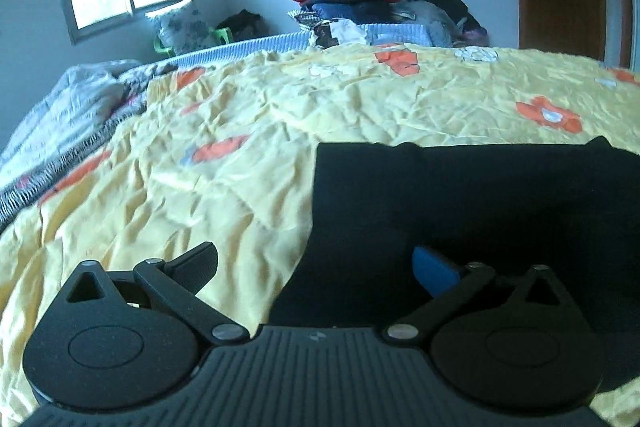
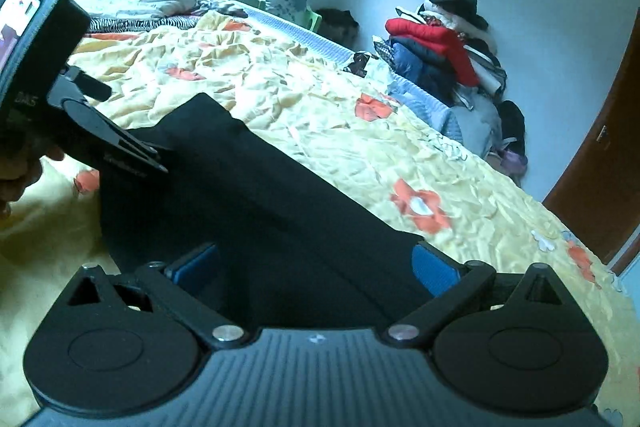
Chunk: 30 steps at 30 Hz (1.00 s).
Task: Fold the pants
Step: 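Fold the held trouser edge over with the right gripper while the left gripper withdraws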
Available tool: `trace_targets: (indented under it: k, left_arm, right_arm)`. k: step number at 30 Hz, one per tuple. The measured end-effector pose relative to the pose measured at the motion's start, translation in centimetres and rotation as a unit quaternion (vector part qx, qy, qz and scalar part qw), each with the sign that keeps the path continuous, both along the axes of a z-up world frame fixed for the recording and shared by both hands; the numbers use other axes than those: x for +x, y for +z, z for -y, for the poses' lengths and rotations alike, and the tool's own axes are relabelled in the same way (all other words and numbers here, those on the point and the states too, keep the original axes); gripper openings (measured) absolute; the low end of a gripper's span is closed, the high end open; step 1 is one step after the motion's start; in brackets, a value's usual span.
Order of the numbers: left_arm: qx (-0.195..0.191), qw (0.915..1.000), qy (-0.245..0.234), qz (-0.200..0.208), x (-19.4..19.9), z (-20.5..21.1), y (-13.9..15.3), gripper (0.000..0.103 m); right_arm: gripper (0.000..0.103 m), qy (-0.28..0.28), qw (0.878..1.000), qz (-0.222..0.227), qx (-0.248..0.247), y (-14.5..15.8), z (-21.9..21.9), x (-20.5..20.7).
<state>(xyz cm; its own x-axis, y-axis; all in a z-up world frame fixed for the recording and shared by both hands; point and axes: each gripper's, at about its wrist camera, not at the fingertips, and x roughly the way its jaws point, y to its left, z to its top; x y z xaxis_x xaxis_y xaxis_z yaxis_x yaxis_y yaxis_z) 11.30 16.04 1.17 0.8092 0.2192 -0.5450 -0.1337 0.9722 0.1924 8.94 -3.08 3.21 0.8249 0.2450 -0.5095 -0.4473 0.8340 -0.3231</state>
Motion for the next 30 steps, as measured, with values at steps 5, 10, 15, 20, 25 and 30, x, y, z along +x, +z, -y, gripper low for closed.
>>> trace_targets:
  k: [5, 10, 15, 20, 25, 30]
  left_arm:
    - [0.003, 0.9999, 0.009, 0.006, -1.0, -1.1, 0.2, 0.103]
    - [0.01, 0.9984, 0.053, 0.02, -1.6, -2.9, 0.5, 0.103]
    - [-0.013, 0.9944, 0.105, 0.005, -1.8, -5.9, -0.1, 0.103]
    - [-0.007, 0.9907, 0.135, -0.008, -2.1, -7.3, -0.9, 0.103]
    - [-0.023, 0.9864, 0.163, -0.008, -2.5, -8.6, -1.1, 0.103]
    - [-0.034, 0.9853, 0.167, -0.011, -2.5, -9.1, -1.4, 0.103]
  right_arm:
    - [0.103, 0.051, 0.998, 0.006, -0.028, -0.2, -3.6, -1.5]
    - [0.103, 0.077, 0.994, 0.037, -0.073, -0.8, -6.4, -2.7]
    - [0.103, 0.105, 0.99, 0.047, -0.077, -1.1, -8.4, -2.7]
    - [0.103, 0.147, 0.983, 0.055, -0.095, -1.9, -10.7, -3.0]
    - [0.096, 0.173, 0.973, 0.079, -0.131, -2.9, -12.9, -3.6]
    - [0.095, 0.161, 0.975, 0.073, -0.137, -3.9, -13.4, -2.7]
